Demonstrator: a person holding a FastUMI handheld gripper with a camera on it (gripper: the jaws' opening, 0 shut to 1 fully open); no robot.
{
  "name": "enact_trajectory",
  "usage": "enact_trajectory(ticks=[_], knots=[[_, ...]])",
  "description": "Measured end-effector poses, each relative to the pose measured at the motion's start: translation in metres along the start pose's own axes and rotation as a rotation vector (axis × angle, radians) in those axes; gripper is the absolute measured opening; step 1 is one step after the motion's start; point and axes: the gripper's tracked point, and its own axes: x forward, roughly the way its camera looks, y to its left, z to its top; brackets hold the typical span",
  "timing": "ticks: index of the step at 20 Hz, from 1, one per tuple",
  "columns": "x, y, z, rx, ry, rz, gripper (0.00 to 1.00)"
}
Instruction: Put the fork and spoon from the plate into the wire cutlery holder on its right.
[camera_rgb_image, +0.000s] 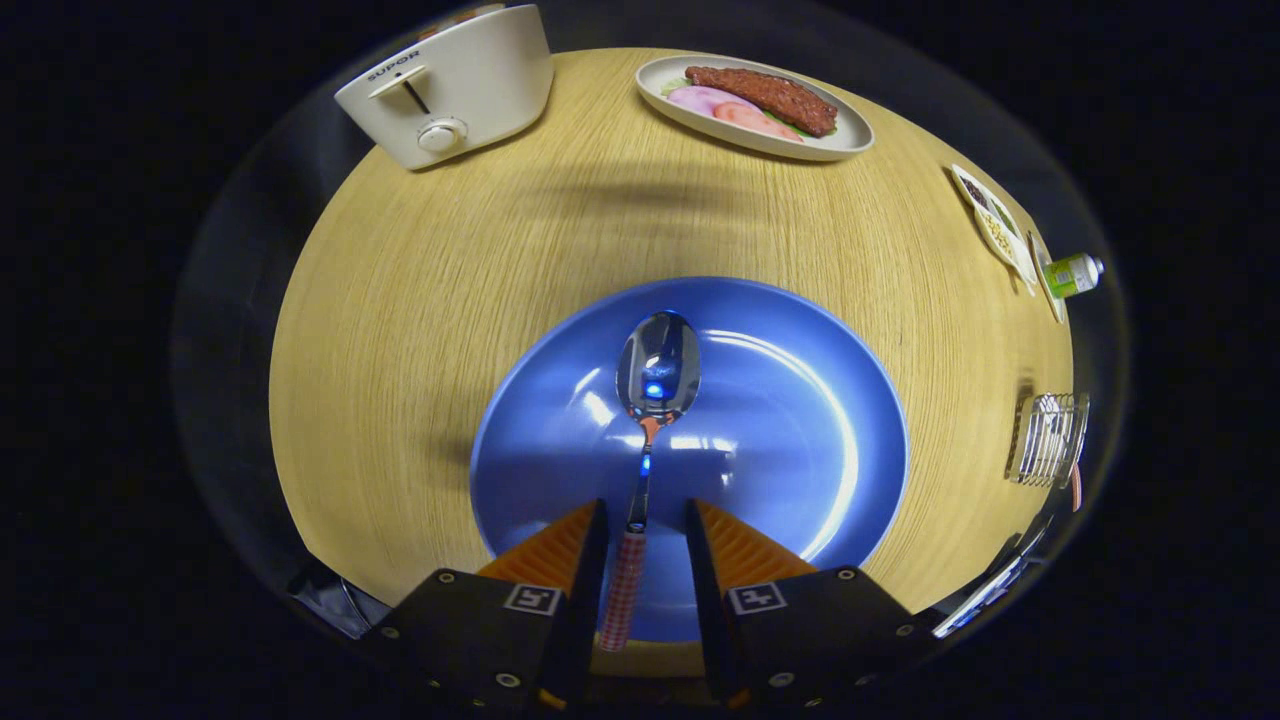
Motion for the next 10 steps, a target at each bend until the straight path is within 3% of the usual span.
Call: enact_trajectory(ticks=[3, 5, 10], knots=[[0.0, -0.003, -0.003, 0.002, 0.002, 0.016, 0.12], [-0.002, -0.005, -0.006, 0.001, 0.003, 0.046, 0.05], [-0.016, -0.027, -0.013, -0.046, -0.032, 0.036, 0.04]])
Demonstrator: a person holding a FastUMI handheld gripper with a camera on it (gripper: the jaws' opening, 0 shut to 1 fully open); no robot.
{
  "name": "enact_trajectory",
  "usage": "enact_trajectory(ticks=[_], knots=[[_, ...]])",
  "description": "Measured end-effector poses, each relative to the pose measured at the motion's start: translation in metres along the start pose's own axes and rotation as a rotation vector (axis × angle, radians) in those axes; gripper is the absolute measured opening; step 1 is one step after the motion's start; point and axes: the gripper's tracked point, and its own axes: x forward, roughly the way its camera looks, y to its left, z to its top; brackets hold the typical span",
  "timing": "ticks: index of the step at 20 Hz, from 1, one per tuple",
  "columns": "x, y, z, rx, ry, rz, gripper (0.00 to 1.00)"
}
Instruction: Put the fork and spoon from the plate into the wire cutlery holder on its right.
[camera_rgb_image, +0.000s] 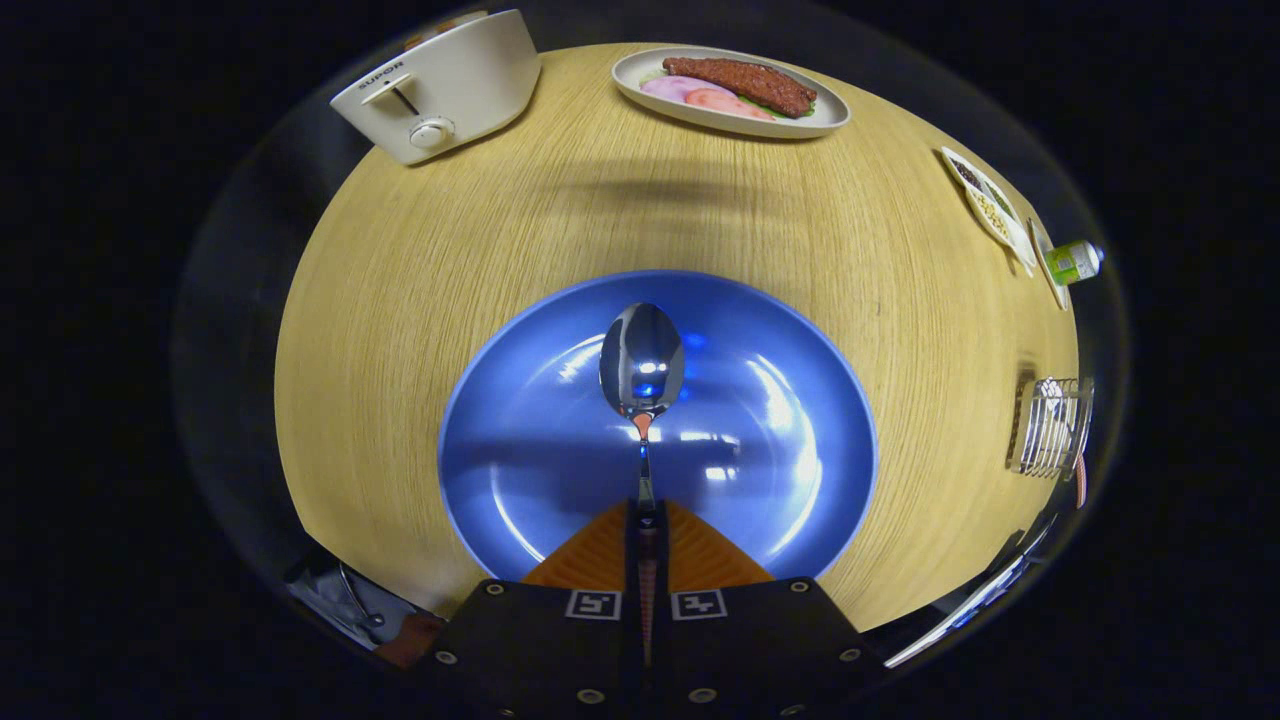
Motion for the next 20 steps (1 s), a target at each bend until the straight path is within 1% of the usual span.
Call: enact_trajectory(ticks=[5, 8, 11, 13, 17, 20], knots=[[-0.037, -0.04, 0.004, 0.041, -0.078, 0.005, 0.04], [-0.062, -0.075, -0.002, 0.077, -0.114, 0.003, 0.04], [-0.087, -0.121, -0.009, 0.106, -0.143, -0.014, 0.04], [-0.097, -0.163, -0.012, 0.104, -0.153, -0.022, 0.04], [-0.113, -0.238, -0.027, 0.106, -0.136, -0.048, 0.04], [-0.124, -0.277, -0.035, 0.091, -0.106, -0.043, 0.04]])
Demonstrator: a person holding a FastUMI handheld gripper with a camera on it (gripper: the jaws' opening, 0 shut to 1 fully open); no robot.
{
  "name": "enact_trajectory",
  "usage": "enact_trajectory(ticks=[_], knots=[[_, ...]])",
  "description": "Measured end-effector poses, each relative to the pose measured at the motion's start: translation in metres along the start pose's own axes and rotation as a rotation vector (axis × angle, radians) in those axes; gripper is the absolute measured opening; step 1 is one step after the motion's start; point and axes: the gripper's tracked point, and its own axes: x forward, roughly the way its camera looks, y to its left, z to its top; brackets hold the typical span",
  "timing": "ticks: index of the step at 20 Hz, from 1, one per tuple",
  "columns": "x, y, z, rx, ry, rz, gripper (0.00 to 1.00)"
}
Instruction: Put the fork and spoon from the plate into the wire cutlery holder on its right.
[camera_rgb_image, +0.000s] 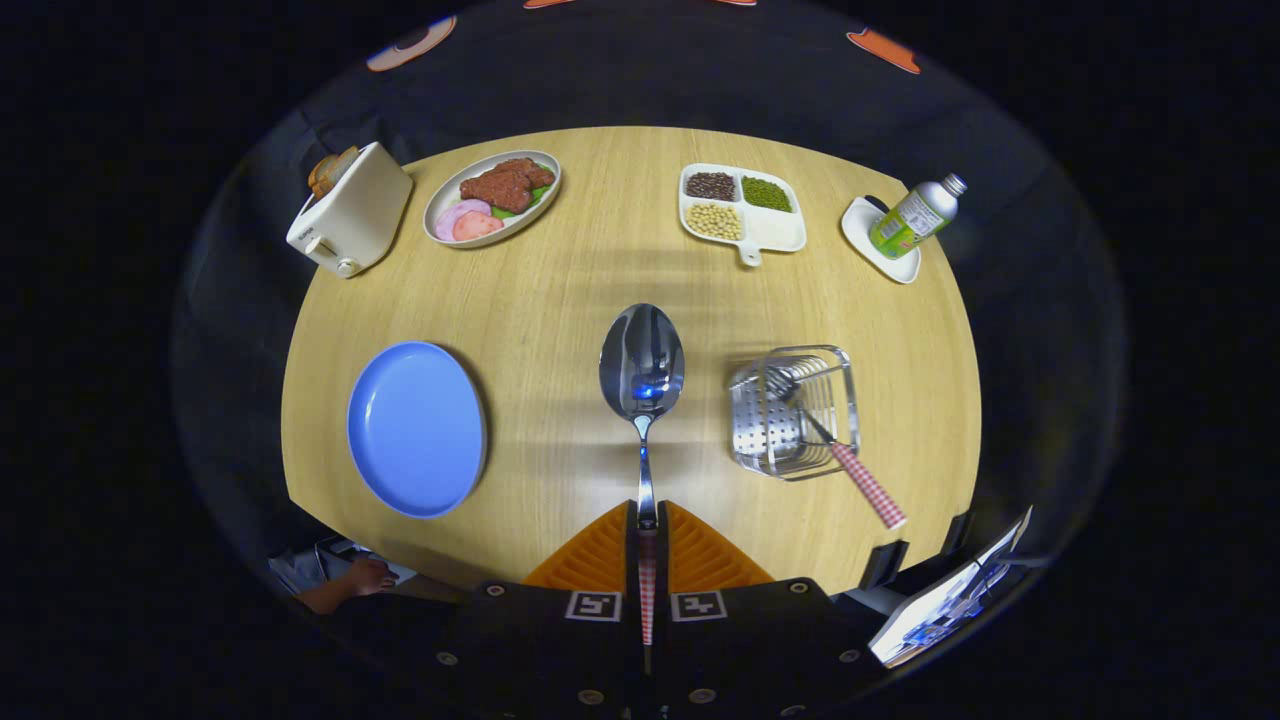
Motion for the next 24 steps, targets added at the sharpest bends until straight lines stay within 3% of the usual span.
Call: enact_trajectory(ticks=[10, 14, 20, 24], knots=[[0.015, -0.069, -0.024, -0.066, 0.278, 0.06, 0.04], [0.015, -0.078, -0.033, -0.113, 0.421, 0.112, 0.04], [0.028, -0.096, -0.034, -0.128, 0.577, 0.122, 0.04], [0.034, -0.102, -0.03, -0.203, 0.65, 0.123, 0.04]])
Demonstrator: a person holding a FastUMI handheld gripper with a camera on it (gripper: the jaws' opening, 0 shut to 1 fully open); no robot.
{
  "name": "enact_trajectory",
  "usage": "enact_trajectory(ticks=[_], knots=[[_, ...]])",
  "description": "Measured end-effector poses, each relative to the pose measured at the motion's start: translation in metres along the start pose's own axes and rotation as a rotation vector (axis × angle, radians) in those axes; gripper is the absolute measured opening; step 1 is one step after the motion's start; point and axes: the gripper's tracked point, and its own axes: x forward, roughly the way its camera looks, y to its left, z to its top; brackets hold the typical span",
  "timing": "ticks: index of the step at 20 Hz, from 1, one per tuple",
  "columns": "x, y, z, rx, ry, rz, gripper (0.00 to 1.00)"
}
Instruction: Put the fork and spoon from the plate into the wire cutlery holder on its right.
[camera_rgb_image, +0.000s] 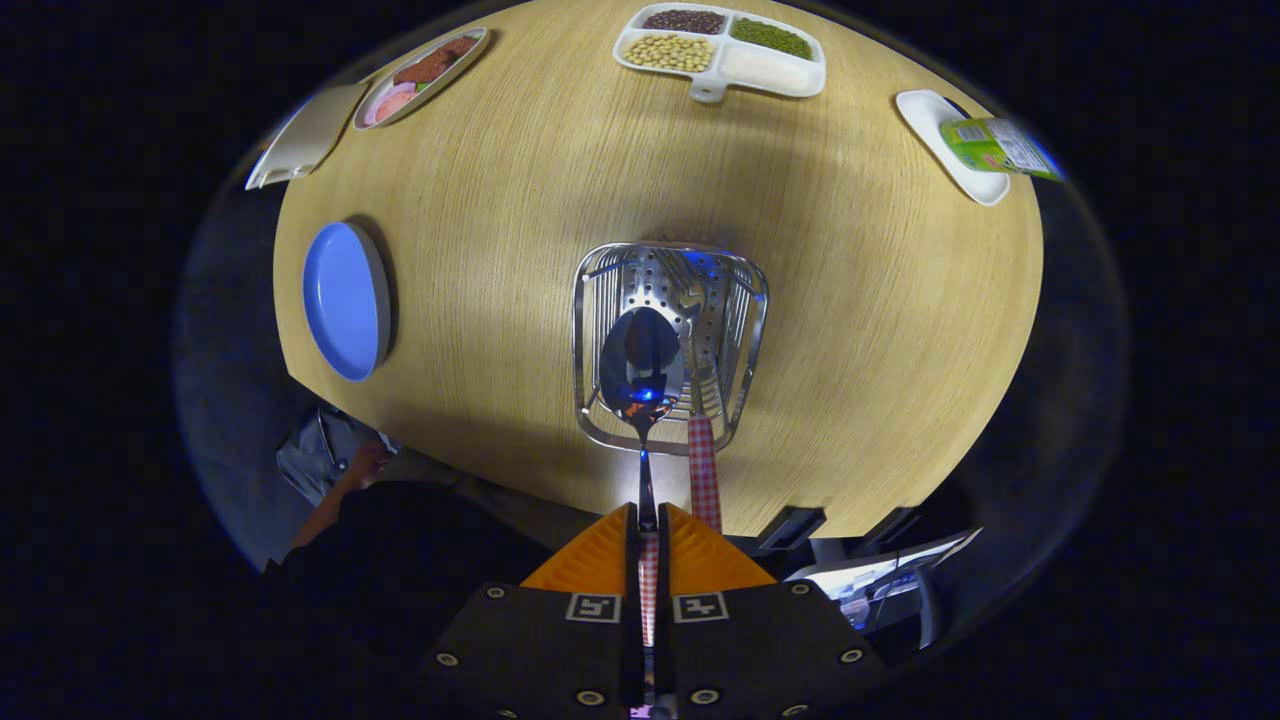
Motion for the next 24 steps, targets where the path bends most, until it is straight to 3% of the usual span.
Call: enact_trajectory(ticks=[8, 14, 20, 24], knots=[[-0.003, 0.004, 0.011, -0.103, 0.146, 0.014, 0.04], [-0.01, 0.003, 0.024, -0.076, 0.129, 0.031, 0.11], [-0.033, 0.013, 0.044, -0.041, -0.045, 0.07, 0.24], [-0.065, 0.034, 0.085, 0.014, -0.356, 0.157, 0.36]])
